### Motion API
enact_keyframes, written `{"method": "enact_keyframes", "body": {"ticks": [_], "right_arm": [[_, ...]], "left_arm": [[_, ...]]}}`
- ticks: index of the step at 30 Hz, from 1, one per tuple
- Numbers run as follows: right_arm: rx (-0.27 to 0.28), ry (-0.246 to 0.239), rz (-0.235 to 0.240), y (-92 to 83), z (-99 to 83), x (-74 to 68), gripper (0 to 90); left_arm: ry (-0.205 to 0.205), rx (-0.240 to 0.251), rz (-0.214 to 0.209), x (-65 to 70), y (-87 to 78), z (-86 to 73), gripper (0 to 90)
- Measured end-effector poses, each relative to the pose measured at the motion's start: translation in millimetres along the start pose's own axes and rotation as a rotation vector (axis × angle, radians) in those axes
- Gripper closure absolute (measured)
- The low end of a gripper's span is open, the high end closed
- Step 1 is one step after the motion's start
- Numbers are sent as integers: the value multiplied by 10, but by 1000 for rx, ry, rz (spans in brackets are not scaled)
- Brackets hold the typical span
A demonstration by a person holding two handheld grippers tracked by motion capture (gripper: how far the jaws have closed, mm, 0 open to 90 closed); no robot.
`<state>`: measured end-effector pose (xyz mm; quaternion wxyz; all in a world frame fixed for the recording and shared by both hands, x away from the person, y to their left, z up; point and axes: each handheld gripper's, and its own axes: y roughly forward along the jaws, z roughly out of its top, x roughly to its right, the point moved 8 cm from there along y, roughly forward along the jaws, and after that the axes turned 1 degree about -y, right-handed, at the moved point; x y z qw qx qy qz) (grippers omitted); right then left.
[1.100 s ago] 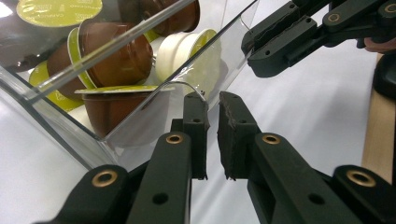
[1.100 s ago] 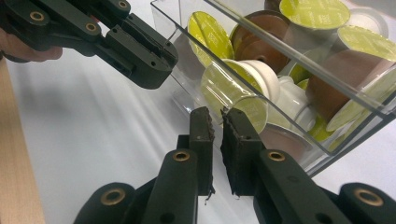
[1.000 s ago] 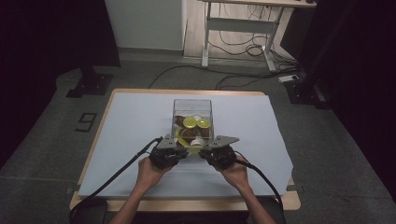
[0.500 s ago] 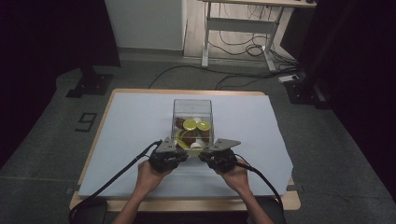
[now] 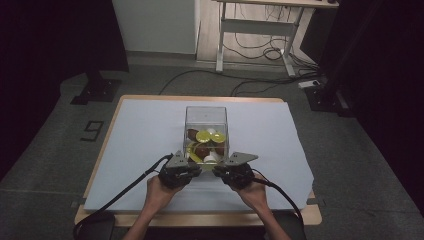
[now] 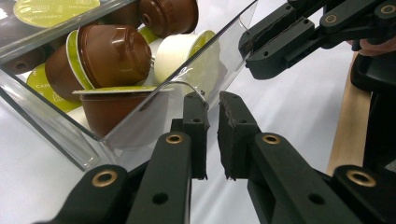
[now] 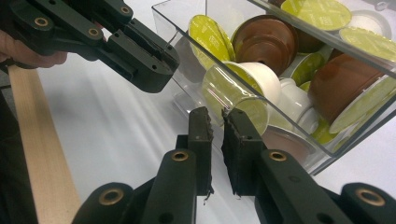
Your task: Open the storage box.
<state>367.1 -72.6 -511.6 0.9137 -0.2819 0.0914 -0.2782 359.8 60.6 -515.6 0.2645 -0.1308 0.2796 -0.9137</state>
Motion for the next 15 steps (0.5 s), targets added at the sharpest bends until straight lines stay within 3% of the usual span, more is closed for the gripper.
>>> {"method": "enact_keyframes", "body": {"ticks": [15], "right_arm": [[9, 4, 5, -65, -54, -110, 805]], "left_arm": [[4, 2, -16, 106, -49, -52, 813]]}}
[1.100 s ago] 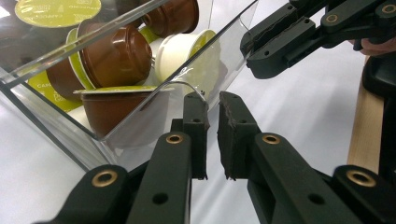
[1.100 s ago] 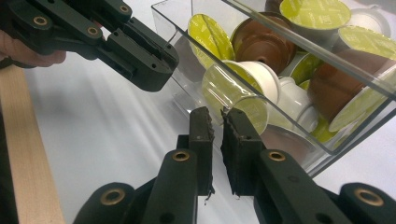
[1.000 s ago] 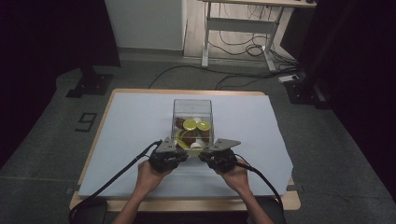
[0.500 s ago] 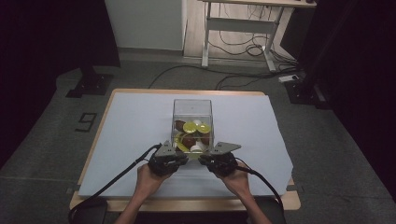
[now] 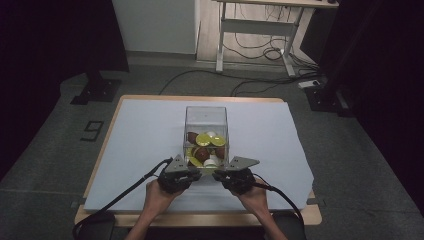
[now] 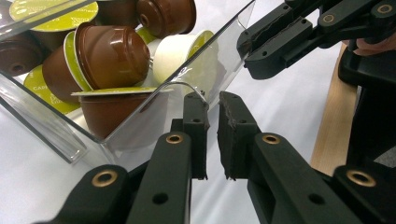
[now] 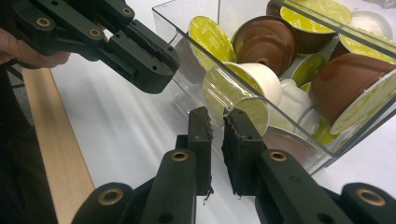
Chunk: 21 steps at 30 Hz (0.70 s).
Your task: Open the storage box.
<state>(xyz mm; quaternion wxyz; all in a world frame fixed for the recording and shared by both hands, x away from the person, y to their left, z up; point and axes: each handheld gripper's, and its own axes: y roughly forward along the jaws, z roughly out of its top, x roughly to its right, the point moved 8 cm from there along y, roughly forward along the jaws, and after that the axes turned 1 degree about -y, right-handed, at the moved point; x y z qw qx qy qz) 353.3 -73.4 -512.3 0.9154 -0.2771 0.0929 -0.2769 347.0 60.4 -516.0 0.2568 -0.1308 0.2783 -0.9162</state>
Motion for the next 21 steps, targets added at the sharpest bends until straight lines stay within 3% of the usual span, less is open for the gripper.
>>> {"method": "enact_keyframes", "body": {"ticks": [21], "right_arm": [[13, -4, 7, -93, -82, -145, 805]], "left_arm": [[-2, 10, -26, 159, -57, -75, 814]]}}
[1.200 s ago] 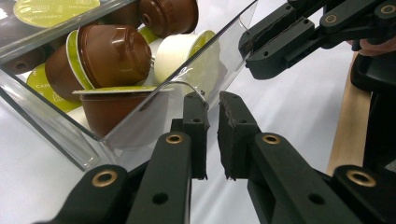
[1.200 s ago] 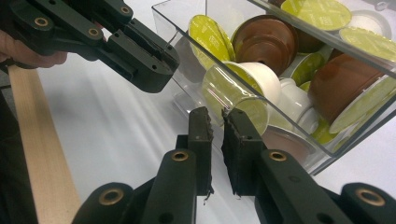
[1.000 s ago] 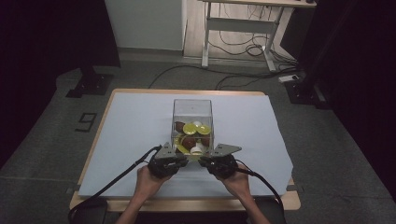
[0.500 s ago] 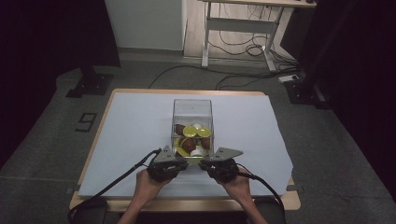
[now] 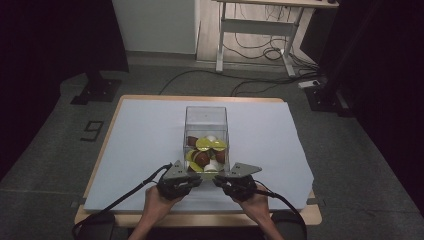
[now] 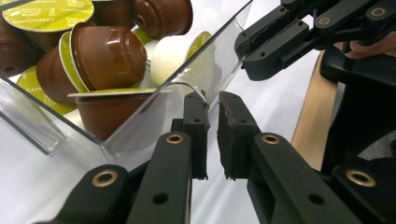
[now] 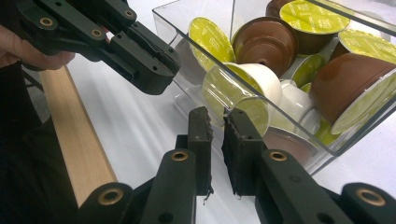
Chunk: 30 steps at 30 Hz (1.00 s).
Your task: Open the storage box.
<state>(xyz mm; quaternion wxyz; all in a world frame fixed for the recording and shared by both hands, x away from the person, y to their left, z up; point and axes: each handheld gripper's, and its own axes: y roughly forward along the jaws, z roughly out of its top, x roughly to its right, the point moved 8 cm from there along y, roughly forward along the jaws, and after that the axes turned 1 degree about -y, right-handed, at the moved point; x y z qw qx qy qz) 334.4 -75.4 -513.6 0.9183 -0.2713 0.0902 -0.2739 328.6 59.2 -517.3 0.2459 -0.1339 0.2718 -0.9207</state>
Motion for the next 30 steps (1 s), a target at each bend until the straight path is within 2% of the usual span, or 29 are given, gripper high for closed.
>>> {"method": "enact_keyframes", "body": {"ticks": [11, 22, 26, 30], "right_arm": [[0, -9, 4, -51, -44, -102, 804], [-22, -7, 16, -47, -74, -119, 801], [-30, -1, 7, -56, -82, -96, 724], [-30, 11, 36, -73, -94, -87, 665]], "left_arm": [[8, -5, 1, 102, -37, -51, 811], [20, -8, -27, 97, -21, -65, 777], [24, -9, -31, 93, -44, -65, 737], [28, -14, -40, 94, -60, -73, 690]]}}
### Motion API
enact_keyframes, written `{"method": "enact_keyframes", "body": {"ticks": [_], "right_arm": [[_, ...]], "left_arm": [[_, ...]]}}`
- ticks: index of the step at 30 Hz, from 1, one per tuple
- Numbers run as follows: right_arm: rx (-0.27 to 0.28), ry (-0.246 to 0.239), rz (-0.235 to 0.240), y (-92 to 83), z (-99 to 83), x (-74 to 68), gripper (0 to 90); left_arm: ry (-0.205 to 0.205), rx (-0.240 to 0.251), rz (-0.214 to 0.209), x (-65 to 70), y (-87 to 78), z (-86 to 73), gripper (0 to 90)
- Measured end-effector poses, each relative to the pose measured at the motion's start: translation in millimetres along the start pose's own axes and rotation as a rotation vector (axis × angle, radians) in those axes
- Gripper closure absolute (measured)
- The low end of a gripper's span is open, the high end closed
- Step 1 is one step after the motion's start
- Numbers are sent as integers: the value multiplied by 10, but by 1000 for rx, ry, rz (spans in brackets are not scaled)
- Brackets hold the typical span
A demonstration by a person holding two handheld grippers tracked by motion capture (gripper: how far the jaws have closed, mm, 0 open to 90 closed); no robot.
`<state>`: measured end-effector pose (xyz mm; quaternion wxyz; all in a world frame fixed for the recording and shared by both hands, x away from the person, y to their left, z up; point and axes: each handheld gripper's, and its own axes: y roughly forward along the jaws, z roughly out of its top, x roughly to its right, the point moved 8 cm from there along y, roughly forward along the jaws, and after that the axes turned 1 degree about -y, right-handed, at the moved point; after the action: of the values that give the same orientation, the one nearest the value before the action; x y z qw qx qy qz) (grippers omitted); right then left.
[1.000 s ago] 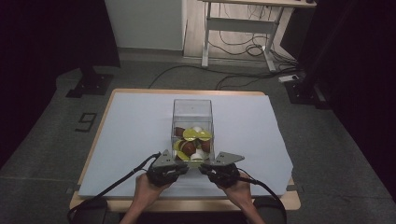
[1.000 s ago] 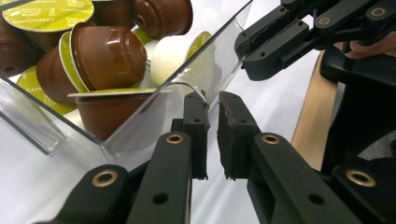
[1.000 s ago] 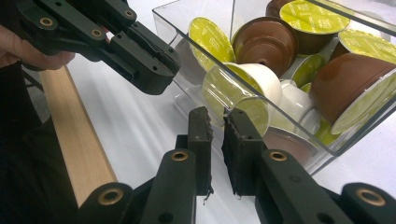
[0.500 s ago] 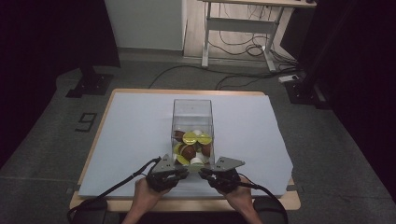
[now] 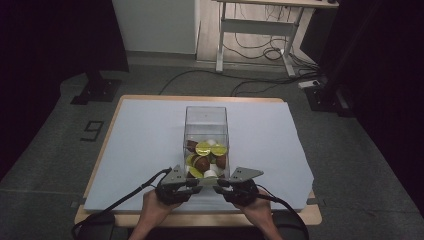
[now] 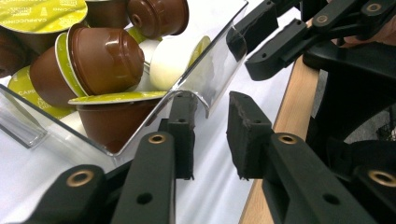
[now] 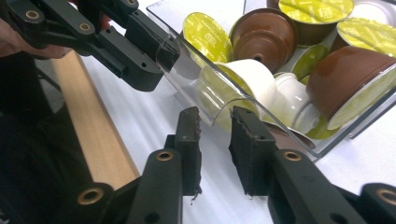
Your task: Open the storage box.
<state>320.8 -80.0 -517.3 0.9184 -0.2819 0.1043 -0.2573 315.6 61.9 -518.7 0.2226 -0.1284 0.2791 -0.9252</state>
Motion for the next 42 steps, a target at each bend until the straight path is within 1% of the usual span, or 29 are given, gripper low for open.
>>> {"method": "enact_keyframes", "body": {"ticks": [3, 8, 14, 20, 23, 26, 31, 34, 39, 42], "right_arm": [[-9, -3, 7, -13, -18, -6, 615], [-12, -6, 12, -44, -37, -2, 572], [-11, -9, 12, -98, -53, 13, 537], [-14, -15, 8, -143, -80, 32, 511], [-16, -17, 5, -167, -90, 44, 504], [-19, -19, 3, -191, -101, 59, 497], [-23, -19, -8, -254, -120, 99, 482], [-24, -21, -39, -299, -134, 158, 456], [-31, -7, -66, -355, -152, 263, 424], [-45, 3, -71, -374, -167, 317, 406]], "left_arm": [[6, -6, -2, 6, -24, -20, 651], [5, -8, 4, -9, -77, -57, 618], [-5, -21, -1, -32, -137, -107, 574], [-23, -26, -13, -56, -197, -145, 548], [-17, -35, -11, -66, -232, -161, 532], [-11, -40, -3, -88, -281, -174, 531], [-29, -25, 11, -156, -369, -186, 532], [-37, -24, 22, -198, -391, -197, 524], [-42, -29, 46, -268, -410, -218, 494], [-47, -29, 62, -314, -428, -224, 465]]}}
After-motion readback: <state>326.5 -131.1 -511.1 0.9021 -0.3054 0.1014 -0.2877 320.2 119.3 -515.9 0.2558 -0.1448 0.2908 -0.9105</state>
